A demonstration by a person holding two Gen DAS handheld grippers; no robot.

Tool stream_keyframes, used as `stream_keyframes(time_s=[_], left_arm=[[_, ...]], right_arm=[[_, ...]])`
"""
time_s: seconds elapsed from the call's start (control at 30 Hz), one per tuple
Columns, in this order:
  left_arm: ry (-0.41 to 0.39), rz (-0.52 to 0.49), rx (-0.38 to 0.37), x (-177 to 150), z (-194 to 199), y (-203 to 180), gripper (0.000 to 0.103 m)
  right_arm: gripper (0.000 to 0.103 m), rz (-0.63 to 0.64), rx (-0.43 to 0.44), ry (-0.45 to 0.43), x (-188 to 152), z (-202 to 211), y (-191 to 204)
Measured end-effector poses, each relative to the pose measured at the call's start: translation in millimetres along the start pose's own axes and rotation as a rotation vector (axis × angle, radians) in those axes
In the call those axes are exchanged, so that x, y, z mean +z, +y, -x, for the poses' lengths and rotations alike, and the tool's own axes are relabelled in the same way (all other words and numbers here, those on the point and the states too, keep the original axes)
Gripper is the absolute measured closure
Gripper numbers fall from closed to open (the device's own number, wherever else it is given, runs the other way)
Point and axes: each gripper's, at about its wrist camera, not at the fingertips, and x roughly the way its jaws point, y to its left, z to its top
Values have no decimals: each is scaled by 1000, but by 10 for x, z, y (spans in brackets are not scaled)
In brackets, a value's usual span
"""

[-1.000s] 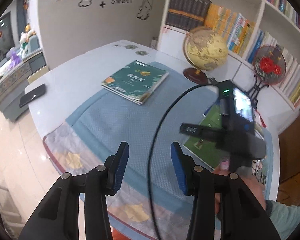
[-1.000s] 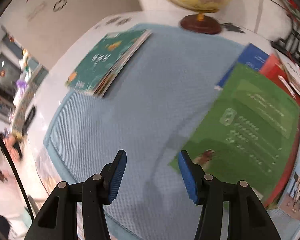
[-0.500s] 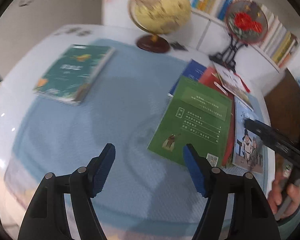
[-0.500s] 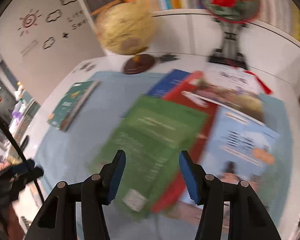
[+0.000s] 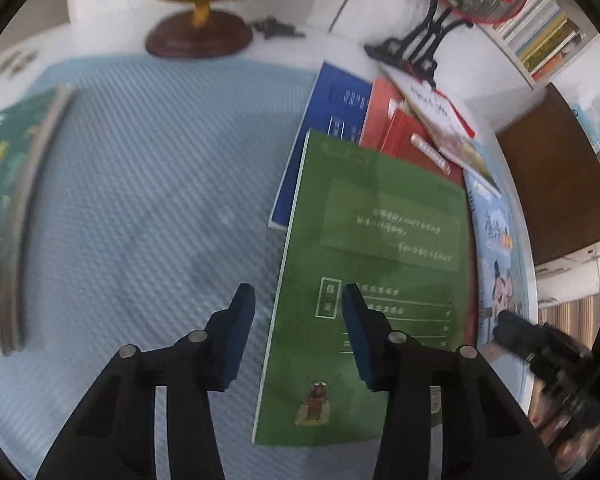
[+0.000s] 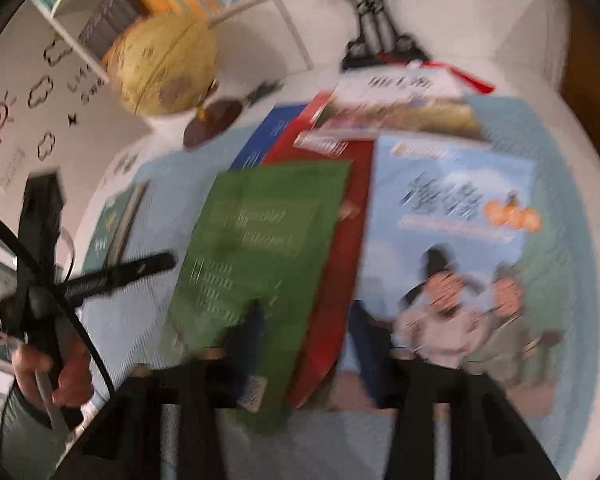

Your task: Organize books

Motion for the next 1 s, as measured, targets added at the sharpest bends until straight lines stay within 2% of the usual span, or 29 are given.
stream_keyframes(time_s=[0.13,0.27,0.4,0.6,0.67,0.8,0.93,1.0], left_arm=[[36,-50,-3,-76,-145,4,64],[39,-35,-54,-179,-131,-13,64],[54,-108,-21,-365,-66,-104,64],[99,-177,-16,-816,9,-292,64],[89,-194,11,-926,38,-372,64],[78,-146,23,-1024,47,-397,64],[68,-88,8,-1023,64,-346,64],[66,-65,-6,-1045,100,-293,64]], right_arm=[[70,-8,-69,32,-83,-232,104],[69,29,-77,39,-141,-247,191],[68,44,-62,79,-302,-206,172],[69,-44,72,221,-773,-134,-122],[69,-99,133,203,-864,-69,-277],[66,-195,234,167,-848,-109,-469],[66,-170,299,151,-829,-15,-500],[66,-169,408,140,-821,105,-511]])
